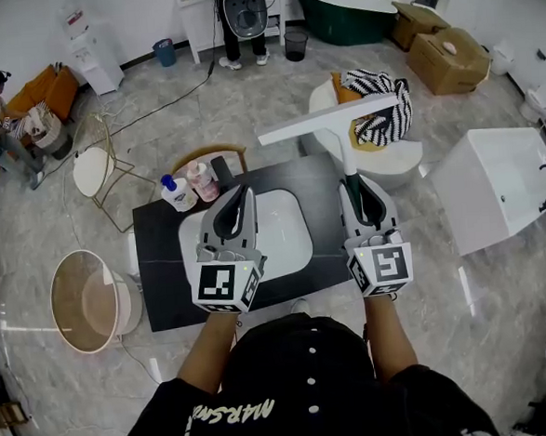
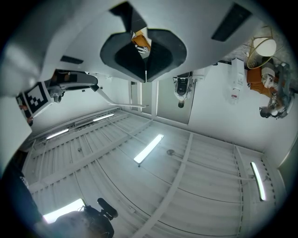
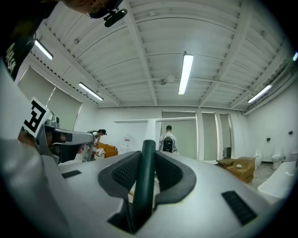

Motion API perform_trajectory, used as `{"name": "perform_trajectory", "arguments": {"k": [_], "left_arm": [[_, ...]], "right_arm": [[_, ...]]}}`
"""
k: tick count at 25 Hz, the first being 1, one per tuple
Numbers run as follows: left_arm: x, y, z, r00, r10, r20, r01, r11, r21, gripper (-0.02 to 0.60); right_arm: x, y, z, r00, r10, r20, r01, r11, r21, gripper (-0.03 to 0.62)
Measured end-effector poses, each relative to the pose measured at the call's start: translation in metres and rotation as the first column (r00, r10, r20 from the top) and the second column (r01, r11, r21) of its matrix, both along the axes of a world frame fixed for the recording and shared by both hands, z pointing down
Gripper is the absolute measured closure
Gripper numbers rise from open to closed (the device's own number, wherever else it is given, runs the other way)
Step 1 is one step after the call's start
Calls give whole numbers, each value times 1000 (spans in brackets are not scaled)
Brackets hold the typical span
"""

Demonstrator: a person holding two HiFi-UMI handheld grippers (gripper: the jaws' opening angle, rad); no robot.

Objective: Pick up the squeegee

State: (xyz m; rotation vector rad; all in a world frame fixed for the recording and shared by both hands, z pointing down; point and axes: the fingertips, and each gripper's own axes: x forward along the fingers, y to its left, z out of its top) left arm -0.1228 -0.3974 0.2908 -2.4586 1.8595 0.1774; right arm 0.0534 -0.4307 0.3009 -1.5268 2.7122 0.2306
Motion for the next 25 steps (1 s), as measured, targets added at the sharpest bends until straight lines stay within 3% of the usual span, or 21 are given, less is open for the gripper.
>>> {"name": "perform_trajectory", "arguments": {"k": [25], "left_arm": [[2, -2, 2, 1000, 0, 2, 0, 1000, -9, 563]], "right_arm": [[-8, -2, 2, 1000, -19, -13, 19, 1000, 0, 505]]}}
